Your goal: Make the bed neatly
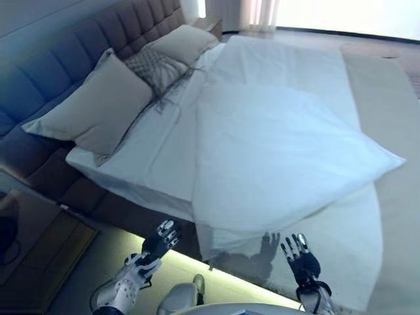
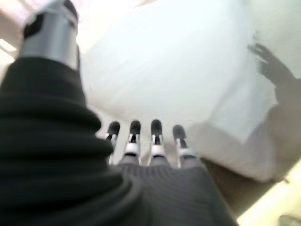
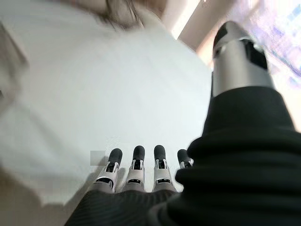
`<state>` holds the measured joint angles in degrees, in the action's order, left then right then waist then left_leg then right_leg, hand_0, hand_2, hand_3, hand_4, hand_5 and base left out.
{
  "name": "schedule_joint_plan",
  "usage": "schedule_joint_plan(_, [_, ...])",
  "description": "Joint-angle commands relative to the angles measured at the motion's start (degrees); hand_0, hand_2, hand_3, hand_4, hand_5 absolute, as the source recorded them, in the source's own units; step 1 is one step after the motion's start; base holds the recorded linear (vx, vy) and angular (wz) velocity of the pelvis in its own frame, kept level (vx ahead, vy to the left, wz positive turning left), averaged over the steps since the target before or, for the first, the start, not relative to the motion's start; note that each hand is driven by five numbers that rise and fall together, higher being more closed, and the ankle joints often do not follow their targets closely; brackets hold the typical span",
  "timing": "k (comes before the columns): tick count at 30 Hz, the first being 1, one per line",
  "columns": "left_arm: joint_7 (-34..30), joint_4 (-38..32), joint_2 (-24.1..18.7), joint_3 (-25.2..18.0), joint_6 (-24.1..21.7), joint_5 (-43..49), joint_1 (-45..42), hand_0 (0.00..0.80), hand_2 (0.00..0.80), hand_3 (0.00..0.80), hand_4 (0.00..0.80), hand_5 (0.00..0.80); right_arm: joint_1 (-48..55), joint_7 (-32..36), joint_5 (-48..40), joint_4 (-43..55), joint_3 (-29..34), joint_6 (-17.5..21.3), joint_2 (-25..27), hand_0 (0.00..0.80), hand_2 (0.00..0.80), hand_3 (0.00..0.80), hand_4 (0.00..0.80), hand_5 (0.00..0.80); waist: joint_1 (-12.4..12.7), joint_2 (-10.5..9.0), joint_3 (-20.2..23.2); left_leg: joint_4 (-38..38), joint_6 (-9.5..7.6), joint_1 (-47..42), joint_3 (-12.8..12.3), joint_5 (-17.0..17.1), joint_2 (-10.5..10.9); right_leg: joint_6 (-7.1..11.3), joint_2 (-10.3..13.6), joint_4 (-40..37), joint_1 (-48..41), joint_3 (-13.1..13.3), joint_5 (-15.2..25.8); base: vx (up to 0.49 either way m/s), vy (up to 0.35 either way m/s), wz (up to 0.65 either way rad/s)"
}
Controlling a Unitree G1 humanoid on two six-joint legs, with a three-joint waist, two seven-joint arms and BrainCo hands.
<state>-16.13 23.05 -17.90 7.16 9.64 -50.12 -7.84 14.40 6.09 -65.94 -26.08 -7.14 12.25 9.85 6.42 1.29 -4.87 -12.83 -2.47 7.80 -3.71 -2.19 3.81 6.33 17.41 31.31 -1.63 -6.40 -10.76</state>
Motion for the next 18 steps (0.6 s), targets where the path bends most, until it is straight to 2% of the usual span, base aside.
schedule_joint_plan(1, [-0.7, -1.9, -3.4, -1.9, -3.1, 2.7, -1.6, 0.0, 0.0, 0.0, 0.0, 0.0, 0.7, 1.0, 2.6, 4.8, -0.9, 2.1, 1.5, 0.0, 0.0, 0.0, 0.0, 0.0, 0.4, 1.7, 2.8, 6.7, -1.93, 1.5, 0.9, 5.9, 0.9, 1.77, -2.3, 9.7, 0.1, -1.6, 17.8, 0.189, 0.189, 0.04])
schedule_joint_plan(3, [-0.6, -2.3, -3.7, -2.2, -3.2, 1.5, -0.5, 0.0, 0.0, 0.0, 0.0, 0.0, 0.3, 0.0, 4.2, 5.1, -1.4, 2.6, 1.8, 0.0, 0.0, 0.0, 0.0, 0.0, -0.6, 1.44, 2.1, 6.7, -1.99, -1.0, -0.1, 5.0, 1.4, 0.87, -2.2, 8.0, 3.2, -3.6, 16.5, 0.188, 0.106, -0.03])
schedule_joint_plan(4, [-0.2, -3.0, -3.8, -2.3, -3.0, 0.8, -0.2, 0.0, 0.0, 0.0, 0.0, 0.0, 0.3, -0.4, 4.2, 5.4, -1.3, 2.9, 2.1, 0.0, 0.0, 0.0, 0.0, 0.0, -0.9, 1.74, 2.0, 6.9, -1.69, -1.7, -0.4, 4.9, 0.9, 0.38, -2.9, 5.4, 3.9, -4.7, 16.3, 0.201, 0.002, -0.07])
schedule_joint_plan(6, [1.2, -2.8, -3.2, -2.4, -3.6, -0.7, 1.0, 0.0, 0.0, 0.0, 0.0, 0.0, -0.7, -0.6, 3.3, 4.3, 0.2, 3.2, 2.4, 0.0, 0.0, 0.0, 0.0, 0.0, -2.4, 0.81, 1.0, 6.7, -0.98, -5.1, -0.1, 3.0, 1.2, 0.25, -1.7, -4.8, 6.1, -6.3, 16.8, 0.195, -0.08, -0.03])
schedule_joint_plan(8, [1.6, -2.0, -2.7, -2.5, -4.3, -1.1, 1.5, 0.0, 0.0, 0.0, 0.0, 0.0, -2.4, -0.4, 2.0, 3.2, 1.4, 2.7, 3.1, 0.0, 0.0, 0.0, 0.0, 0.0, -2.9, 0.14, 0.7, 7.0, -0.41, -6.7, 0.5, 1.9, 1.2, 0.8, -1.2, -10.2, 6.4, -6.0, 18.9, 0.13, -0.076, 0.08])
schedule_joint_plan(12, [1.5, -3.1, -2.7, -3.7, -4.3, -1.9, 1.2, 0.0, 0.0, 0.0, 0.0, 0.0, -5.2, 0.3, 0.9, 1.0, 3.0, 1.5, 3.4, 0.0, 0.0, 0.0, 0.0, 0.0, -1.8, -0.89, 0.9, 7.0, 0.27, -7.4, 0.4, 1.7, 0.5, 2.64, -0.4, -11.7, 4.6, -5.2, 22.4, 0.071, -0.03, 0.08])
schedule_joint_plan(15, [2.6, -3.2, -2.6, -4.0, -4.3, -1.8, 0.7, 0.0, 0.0, 0.0, 0.0, 0.0, -6.3, 0.8, 0.2, -0.2, 3.9, 0.9, 3.1, 0.0, 0.0, 0.0, 0.0, 0.0, -0.7, -1.88, 1.6, 6.7, 0.15, -6.6, 1.0, 1.4, 0.4, 2.74, -0.5, -13.9, 2.9, -4.6, 22.3, 0.079, -0.073, -0.03])
schedule_joint_plan(18, [1.6, -2.5, -2.1, -4.8, -4.6, -0.8, 0.1, 0.0, 0.0, 0.0, 0.0, 0.0, -7.3, 0.7, 0.4, -0.7, 3.9, 0.7, 2.7, 0.0, 0.0, 0.0, 0.0, 0.0, 0.1, -2.7, 2.1, 7.1, 0.06, -6.5, 0.9, 1.2, 0.3, 2.68, -0.9, -15.9, 1.8, -5.4, 21.4, 0.048, -0.053, 0.01])
